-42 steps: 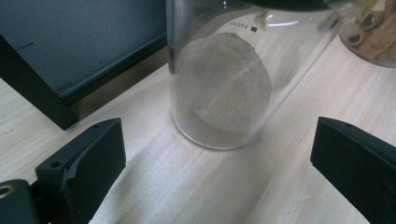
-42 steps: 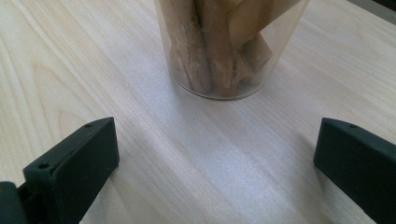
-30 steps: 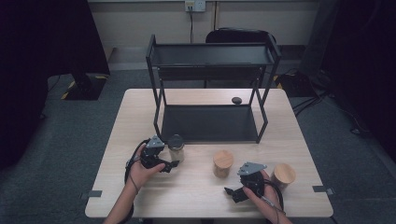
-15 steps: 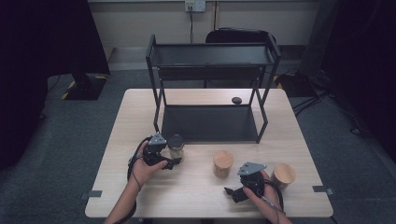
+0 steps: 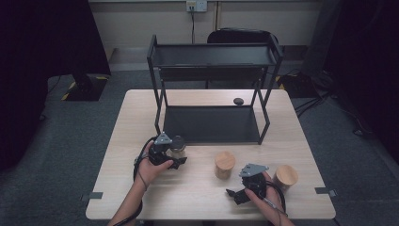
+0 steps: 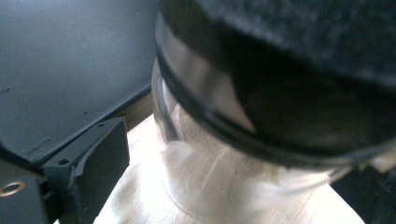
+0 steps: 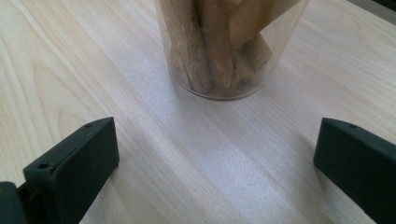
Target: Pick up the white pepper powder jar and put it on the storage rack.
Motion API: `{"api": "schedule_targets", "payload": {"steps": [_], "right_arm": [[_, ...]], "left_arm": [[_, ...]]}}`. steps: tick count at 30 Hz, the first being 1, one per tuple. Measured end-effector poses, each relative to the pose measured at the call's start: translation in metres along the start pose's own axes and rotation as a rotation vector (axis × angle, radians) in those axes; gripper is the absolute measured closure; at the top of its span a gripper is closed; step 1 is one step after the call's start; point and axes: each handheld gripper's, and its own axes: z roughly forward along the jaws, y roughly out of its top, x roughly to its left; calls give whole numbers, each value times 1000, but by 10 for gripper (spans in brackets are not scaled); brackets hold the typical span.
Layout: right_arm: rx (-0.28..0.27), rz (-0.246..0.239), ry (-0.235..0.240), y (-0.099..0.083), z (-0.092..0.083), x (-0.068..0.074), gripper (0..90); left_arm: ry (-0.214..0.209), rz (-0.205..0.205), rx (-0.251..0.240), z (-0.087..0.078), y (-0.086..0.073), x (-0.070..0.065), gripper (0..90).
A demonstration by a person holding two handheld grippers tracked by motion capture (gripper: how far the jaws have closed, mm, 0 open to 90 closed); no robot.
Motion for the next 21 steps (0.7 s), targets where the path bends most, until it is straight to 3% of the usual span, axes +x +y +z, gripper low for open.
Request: {"api": "schedule_targets", "payload": {"steps": [21], "right_arm": [[0,0,0,0,0,0,0]], "left_arm": [[7,28,-30,7,7,-4,255]]}}
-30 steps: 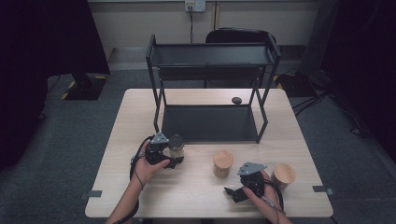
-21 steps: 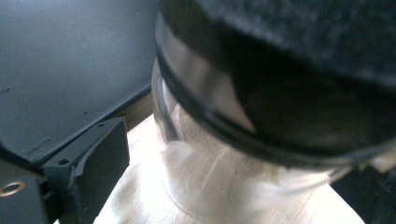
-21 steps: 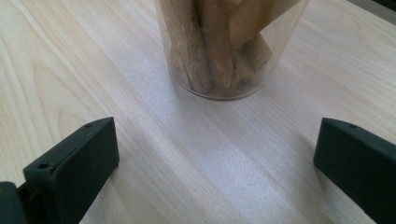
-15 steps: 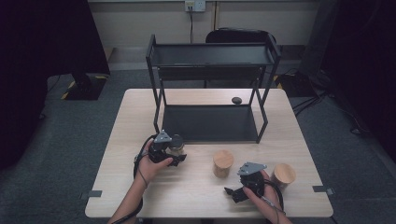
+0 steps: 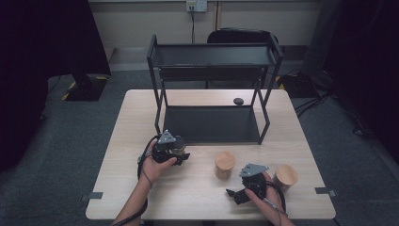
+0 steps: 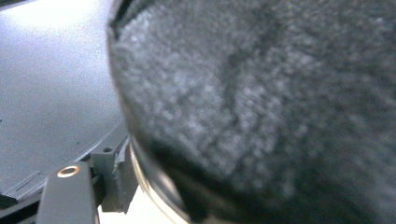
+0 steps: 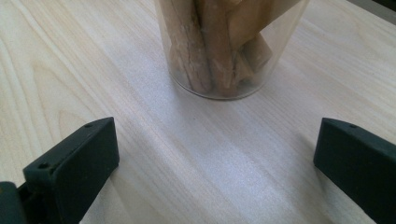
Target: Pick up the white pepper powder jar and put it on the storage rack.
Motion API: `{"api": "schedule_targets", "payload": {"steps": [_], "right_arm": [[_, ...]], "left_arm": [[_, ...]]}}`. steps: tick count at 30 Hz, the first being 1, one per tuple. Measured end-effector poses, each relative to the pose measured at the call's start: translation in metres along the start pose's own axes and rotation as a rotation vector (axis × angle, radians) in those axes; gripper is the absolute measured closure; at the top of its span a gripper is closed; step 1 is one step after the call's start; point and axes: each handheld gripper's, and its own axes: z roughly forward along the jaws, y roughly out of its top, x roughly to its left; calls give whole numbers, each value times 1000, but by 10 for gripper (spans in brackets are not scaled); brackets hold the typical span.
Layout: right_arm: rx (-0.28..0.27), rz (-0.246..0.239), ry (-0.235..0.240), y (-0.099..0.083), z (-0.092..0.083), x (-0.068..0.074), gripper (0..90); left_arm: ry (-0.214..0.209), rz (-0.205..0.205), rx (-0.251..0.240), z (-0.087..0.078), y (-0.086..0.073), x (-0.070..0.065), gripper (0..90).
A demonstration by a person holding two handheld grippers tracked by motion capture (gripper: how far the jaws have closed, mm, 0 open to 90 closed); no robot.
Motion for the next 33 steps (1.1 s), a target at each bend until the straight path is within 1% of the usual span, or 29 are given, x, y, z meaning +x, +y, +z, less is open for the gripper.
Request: {"api": "schedule_targets", "payload": {"steps": [3,6,10,15,19,22,25,31,33], "right_arm": [[0,0,0,0,0,0,0],[0,0,0,0,0,0,0],[0,0,0,0,0,0,0],[0,0,0,0,0,0,0],[0,0,0,0,0,0,0],[0,0,0,0,0,0,0],[0,0,0,0,0,0,0],[0,0,0,0,0,0,0],[0,-1,0,0,0,0,0]], "left_arm": [[-1,2,1,0,0,0,268],[7,18,2,0,1,-2,286],[15,28,4,0,2,-2,293],[26,30,14,-1,3,-4,297],[27,30,18,-1,3,-4,298],[23,33,25,-2,4,-4,298],[13,22,25,-2,4,-4,299],[1,20,34,-1,8,-5,300],[-6,13,31,-2,10,-5,300]]}}
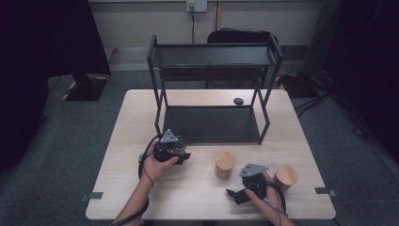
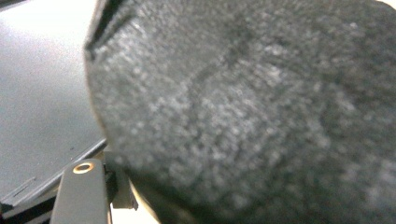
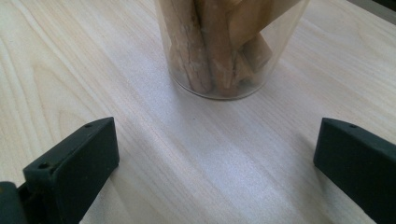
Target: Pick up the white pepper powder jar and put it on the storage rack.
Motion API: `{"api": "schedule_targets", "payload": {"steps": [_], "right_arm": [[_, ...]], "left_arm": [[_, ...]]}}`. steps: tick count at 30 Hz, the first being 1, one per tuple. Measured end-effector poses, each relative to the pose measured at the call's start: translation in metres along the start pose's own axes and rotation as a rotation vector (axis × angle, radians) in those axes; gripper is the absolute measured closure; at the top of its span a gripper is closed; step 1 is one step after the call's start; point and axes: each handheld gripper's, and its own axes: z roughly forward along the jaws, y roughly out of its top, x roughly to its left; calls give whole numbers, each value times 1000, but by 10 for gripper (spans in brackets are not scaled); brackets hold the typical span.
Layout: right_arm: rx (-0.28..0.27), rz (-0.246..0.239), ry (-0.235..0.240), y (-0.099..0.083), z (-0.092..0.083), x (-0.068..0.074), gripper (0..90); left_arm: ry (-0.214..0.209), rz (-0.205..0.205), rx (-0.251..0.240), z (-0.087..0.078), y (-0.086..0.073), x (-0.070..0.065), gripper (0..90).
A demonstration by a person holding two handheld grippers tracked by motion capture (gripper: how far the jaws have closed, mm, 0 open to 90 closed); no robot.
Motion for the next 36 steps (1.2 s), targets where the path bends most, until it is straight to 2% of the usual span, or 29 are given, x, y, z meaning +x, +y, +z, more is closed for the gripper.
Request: {"api": "schedule_targets", "payload": {"steps": [14,36], "right_arm": [[0,1,0,0,0,0,0],[0,1,0,0,0,0,0]], "left_arm": [[-15,-18,-4,0,13,3,301],[-4,-15,-3,5,29,8,302]]}}
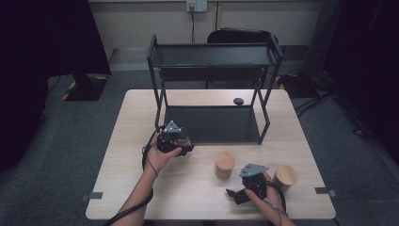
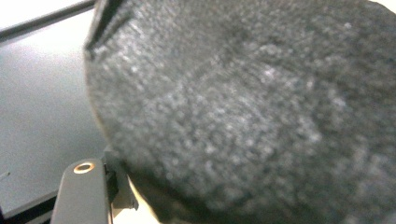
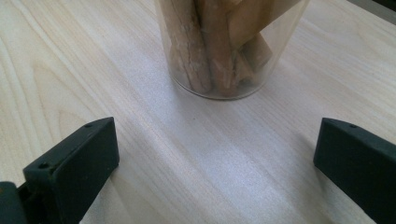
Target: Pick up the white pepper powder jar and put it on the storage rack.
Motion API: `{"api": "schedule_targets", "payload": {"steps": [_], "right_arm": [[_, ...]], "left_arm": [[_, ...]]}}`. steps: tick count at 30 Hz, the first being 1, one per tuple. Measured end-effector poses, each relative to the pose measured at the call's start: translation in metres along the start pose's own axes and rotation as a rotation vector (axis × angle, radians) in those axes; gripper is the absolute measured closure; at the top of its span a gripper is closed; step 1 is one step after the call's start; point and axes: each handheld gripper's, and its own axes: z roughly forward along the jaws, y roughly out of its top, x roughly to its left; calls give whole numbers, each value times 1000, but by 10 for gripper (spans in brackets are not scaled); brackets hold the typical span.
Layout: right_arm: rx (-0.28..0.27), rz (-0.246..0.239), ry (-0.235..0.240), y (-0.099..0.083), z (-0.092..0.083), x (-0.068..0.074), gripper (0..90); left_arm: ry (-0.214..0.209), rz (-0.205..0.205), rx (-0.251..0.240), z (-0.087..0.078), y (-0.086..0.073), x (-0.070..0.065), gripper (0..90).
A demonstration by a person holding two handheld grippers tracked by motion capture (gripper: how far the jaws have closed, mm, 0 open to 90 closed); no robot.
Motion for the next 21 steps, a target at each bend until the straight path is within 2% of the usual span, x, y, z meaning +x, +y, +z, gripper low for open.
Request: {"api": "schedule_targets", "payload": {"steps": [12,21], "right_arm": [[0,0,0,0,0,0,0],[0,0,0,0,0,0,0]], "left_arm": [[15,-7,-2,0,10,6,303],[22,6,0,3,19,8,303]]}}
